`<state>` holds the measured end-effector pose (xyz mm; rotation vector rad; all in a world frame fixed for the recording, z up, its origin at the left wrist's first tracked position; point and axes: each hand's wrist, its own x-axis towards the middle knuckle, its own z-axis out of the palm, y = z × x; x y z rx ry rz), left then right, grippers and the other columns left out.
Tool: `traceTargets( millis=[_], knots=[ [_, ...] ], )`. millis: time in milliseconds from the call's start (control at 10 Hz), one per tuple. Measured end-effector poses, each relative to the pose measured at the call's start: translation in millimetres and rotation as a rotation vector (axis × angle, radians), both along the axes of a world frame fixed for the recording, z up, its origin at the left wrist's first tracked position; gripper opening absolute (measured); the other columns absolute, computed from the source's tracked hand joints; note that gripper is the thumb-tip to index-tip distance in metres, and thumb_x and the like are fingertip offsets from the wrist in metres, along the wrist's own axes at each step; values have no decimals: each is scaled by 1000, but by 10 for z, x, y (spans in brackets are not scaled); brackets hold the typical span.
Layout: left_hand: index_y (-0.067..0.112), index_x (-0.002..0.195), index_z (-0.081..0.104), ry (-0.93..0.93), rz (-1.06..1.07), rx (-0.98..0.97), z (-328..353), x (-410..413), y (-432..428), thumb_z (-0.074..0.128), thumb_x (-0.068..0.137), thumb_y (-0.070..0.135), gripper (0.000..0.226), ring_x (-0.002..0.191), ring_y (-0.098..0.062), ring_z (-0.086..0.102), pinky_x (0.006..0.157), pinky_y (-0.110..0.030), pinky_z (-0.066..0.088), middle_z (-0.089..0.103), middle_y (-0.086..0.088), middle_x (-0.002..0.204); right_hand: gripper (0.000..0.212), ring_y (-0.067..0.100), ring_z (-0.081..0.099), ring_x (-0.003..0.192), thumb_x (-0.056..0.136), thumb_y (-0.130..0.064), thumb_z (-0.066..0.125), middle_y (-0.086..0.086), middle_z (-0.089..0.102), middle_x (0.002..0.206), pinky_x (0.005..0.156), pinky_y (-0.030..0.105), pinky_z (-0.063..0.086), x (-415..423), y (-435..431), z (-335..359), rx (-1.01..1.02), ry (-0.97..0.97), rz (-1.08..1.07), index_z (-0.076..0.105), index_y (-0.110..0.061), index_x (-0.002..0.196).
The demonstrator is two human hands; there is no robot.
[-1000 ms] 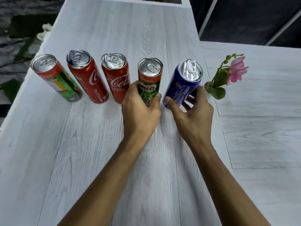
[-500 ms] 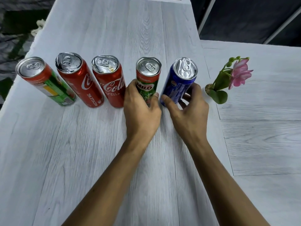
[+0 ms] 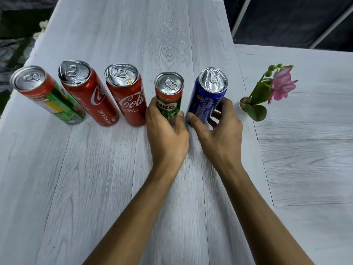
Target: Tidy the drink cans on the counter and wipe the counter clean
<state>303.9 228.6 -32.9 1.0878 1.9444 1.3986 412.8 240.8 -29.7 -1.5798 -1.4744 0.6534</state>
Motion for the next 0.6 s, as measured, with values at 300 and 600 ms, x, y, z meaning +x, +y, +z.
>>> traceTargets(
  millis=[300,600],
  knots=[
    [10,155,37,-26,0,-9,-85,30,-19,72,95,25,71,138,-17,51,111,-38,47,51,-4,150,71,0,65,108,85,-48,82,-7,67,126,91,24,58,13,-14,-38,12,-10,20,51,-16,140],
    [22,162,21,-118,-39,-71,-107,142,-463,63,100,37,76,153,-9,28,124,-42,32,29,5,167,75,17,55,133,91,-55,71,1,56,149,106,42,52,196,-235,-64,-54,-211,28,47,-16,151]
  ],
)
